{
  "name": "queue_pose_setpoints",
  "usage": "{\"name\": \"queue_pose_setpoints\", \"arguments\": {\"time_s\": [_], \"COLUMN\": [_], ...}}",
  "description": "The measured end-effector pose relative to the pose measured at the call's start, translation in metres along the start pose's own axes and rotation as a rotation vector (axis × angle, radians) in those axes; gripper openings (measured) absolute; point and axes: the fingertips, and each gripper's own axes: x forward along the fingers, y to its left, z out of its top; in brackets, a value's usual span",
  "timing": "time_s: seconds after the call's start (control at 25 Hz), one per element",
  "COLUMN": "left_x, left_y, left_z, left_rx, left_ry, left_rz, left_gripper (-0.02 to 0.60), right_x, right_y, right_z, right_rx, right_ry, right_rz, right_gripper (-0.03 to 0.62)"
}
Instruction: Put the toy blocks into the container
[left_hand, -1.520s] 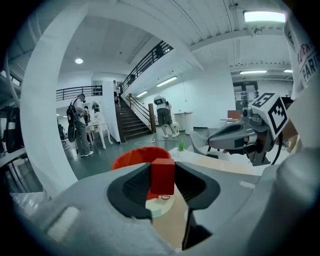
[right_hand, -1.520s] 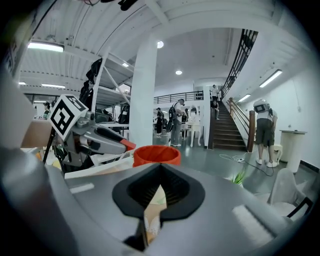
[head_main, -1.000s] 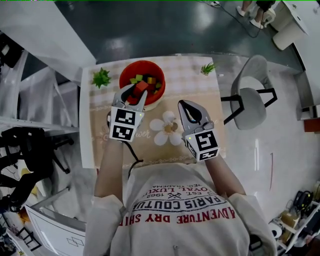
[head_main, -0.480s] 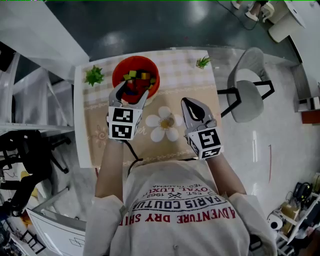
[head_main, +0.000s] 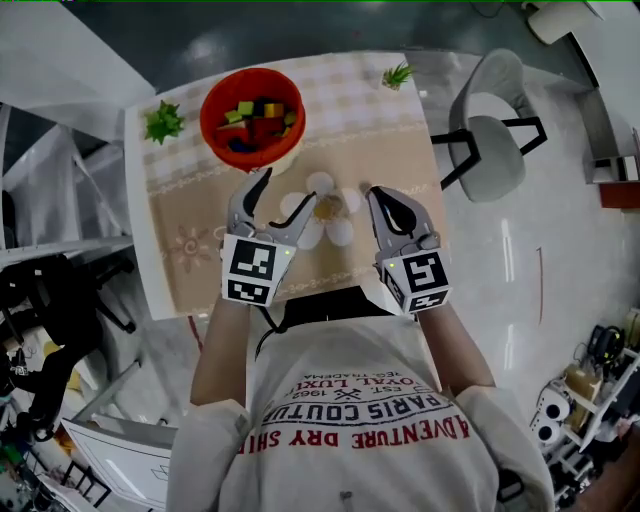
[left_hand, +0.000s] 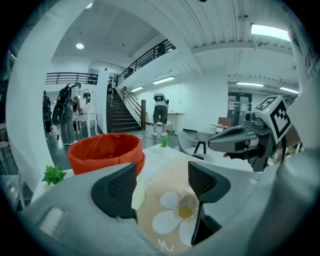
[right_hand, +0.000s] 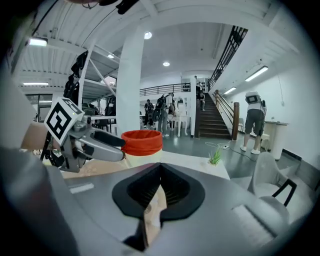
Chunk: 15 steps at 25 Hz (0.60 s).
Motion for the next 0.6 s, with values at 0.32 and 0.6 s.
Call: {"name": "queue_pose_setpoints", "arguments": {"time_s": [0.32,0.6], "left_x": [0.032,0.071], "left_y": [-0.069,-0.092], "left_z": [-0.034,-0.08], "left_rx": [0.08,0.11], "left_ry": [0.077,0.15], "left_rz": [-0.183,-0.247], "left_gripper": [0.399,0.431], "right_x": [-0.011,0.005], "right_y": [-0.019,-0.042], "right_z": [-0.022,-0.04], "right_rx": [0.018,0.007], "right_ry": [0.011,0.007], "right_rz": [0.032,0.109], "right_gripper": [0.002,0.002]}}
